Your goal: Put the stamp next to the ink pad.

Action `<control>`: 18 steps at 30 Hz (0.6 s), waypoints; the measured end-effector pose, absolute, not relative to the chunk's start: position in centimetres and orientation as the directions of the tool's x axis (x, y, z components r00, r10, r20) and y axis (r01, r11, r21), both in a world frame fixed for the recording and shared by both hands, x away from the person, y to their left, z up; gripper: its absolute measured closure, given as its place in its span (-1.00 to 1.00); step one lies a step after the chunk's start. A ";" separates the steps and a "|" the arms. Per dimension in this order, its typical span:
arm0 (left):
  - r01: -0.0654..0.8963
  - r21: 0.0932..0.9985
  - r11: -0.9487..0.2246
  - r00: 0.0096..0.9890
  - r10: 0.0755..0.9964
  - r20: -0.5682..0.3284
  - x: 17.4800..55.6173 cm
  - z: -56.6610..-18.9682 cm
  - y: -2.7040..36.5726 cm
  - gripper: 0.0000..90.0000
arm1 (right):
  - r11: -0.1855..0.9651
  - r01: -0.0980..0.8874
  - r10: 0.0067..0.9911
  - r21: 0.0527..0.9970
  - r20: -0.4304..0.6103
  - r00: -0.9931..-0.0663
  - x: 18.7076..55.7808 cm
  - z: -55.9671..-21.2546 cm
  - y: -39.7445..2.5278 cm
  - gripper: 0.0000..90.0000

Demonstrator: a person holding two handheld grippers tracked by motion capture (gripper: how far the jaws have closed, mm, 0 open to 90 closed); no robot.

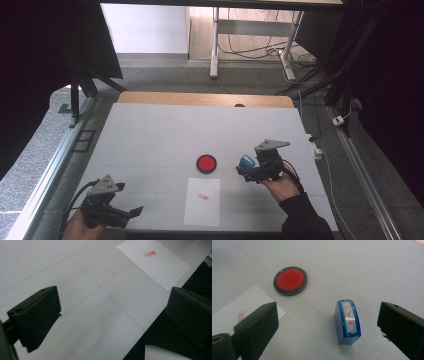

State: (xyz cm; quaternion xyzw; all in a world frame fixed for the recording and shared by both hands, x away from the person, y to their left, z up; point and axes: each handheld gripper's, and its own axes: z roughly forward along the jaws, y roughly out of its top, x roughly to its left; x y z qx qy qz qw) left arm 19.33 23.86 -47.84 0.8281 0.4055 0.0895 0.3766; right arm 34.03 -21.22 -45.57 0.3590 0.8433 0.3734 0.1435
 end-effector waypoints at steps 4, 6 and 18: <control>0.604 0.696 -0.388 0.655 0.740 -0.156 19.3 -47.9 23.9 -1.00 | 0.453 0.493 0.709 0.743 0.035 -0.704 33.4 -45.2 -21.6 -0.94; 0.604 0.697 -0.387 0.655 0.740 -0.156 19.3 -47.9 23.9 -1.00 | 0.451 0.488 0.707 0.747 0.034 -0.707 33.0 -45.1 -21.8 -0.96; 0.603 0.696 -0.389 0.655 0.740 -0.154 19.3 -47.9 23.8 -1.00 | 0.440 0.472 0.731 0.764 0.000 -0.682 30.6 -44.5 -23.3 -1.00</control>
